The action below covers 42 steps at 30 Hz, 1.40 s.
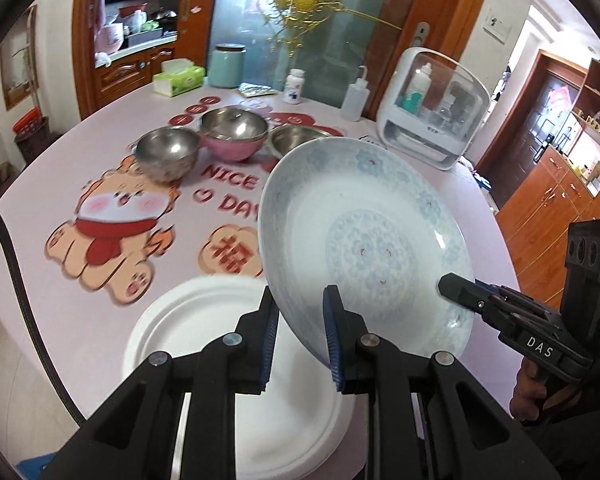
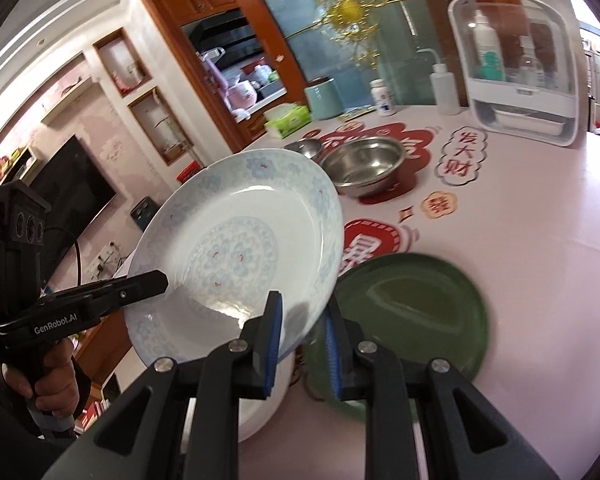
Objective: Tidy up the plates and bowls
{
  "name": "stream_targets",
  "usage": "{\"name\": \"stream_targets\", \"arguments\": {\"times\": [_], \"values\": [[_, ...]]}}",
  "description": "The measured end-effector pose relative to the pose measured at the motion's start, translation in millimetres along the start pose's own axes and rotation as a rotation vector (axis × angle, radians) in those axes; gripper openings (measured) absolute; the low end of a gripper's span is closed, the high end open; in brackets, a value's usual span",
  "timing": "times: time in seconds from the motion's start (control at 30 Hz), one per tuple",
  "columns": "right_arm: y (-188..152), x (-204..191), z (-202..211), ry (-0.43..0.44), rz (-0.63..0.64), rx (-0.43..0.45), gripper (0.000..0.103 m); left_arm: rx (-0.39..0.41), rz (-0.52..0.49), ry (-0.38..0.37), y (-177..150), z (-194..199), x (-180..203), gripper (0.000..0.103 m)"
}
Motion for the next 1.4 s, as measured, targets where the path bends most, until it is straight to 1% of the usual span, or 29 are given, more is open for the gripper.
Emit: {"name": "stream_targets", "arguments": {"times": [0.17, 0.37, 0.67, 0.87, 1.1, 1.4], "values": [[-17.5, -22.9, -15.8, 0.011, 0.011, -0.049, 0.019, -0.027, 0.007, 0.02, -21.7, 9.2, -27.2, 0.019], [-35.8, -44.7, -31.3, 0.022, 0.011, -0.086, 0.019, -0.055, 0.003, 0.035, -44.8, 16.0, -54.4, 0.019], [-64.9, -59.1, -51.9, 0.009, -0.008, -0.141, 0.019, -0.129, 0.003, 0.052, -79.8, 8.5, -79.1, 0.019], [-78.6, -61.6, -64.3, -0.011, -0.025, -0.174, 0.019, -0.167, 0.002, 0.066, -90.1, -1.6, -87.3, 0.019], [-88.4, -54.4, -76.3, -0.047, -0.064, -0.196, 0.019, -0.199, -0.017, 0.063, -92.2, -17.6, -90.0, 0.019], [-94.1, -48.9, -88.1, -0.092, -0.097, -0.216, 0.019, -0.271, -0.007, 0.022, -94.7, -41.0, -96.7, 0.019]]}}
Point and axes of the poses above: each gripper's, at about its wrist camera, not at the fingertips, and z roughly against the way its jaws point, x to its right, y to its top, the point moved 8 cm from there along -z, roughly the way its jaws point, and after that the axes turned 15 degrees about y, right-handed, at the moved point
